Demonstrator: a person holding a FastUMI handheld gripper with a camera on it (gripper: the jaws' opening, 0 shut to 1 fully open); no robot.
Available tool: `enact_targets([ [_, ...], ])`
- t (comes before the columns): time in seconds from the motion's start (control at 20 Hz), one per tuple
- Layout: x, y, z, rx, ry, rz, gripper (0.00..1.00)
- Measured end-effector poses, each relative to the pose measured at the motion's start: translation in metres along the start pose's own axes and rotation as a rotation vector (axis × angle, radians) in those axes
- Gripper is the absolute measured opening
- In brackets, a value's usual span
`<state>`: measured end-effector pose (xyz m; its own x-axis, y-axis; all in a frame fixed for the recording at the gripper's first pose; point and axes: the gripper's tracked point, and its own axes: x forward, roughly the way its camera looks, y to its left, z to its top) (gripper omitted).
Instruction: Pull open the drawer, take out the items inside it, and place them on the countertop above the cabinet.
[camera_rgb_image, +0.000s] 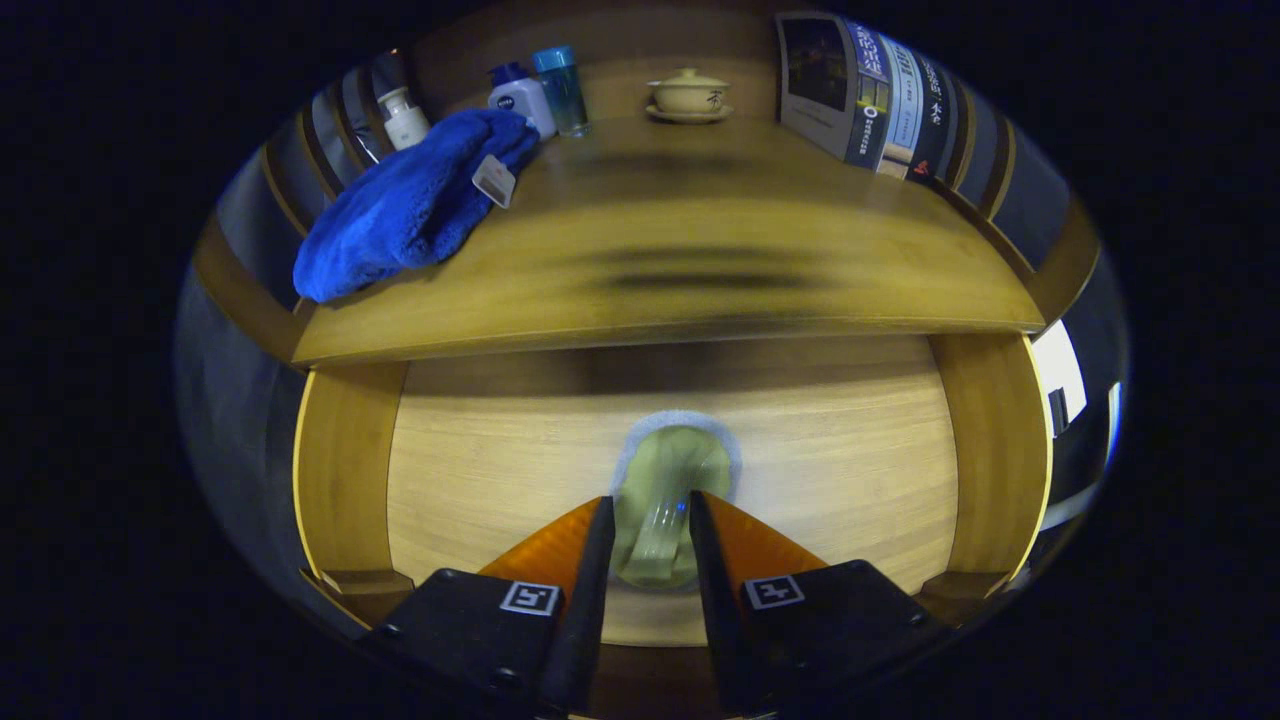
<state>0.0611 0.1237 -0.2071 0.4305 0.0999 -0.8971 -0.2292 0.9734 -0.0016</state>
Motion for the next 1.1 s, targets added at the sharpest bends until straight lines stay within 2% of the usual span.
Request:
enact_targets([
  [0.25, -0.002, -0.001, 0.001, -0.01, -0.003, -0.001, 0.26],
  [0.4, -0.024, 0.007, -0.001, -0.015, -0.016, 0.029, 0.27],
  [0.65, -0.075, 0.008, 0.009, -0.066, -0.06, 0.034, 0.27],
  [1.1, -0.141, -0.014, 0.051, -0.073, -0.152, -0.018, 0.27],
])
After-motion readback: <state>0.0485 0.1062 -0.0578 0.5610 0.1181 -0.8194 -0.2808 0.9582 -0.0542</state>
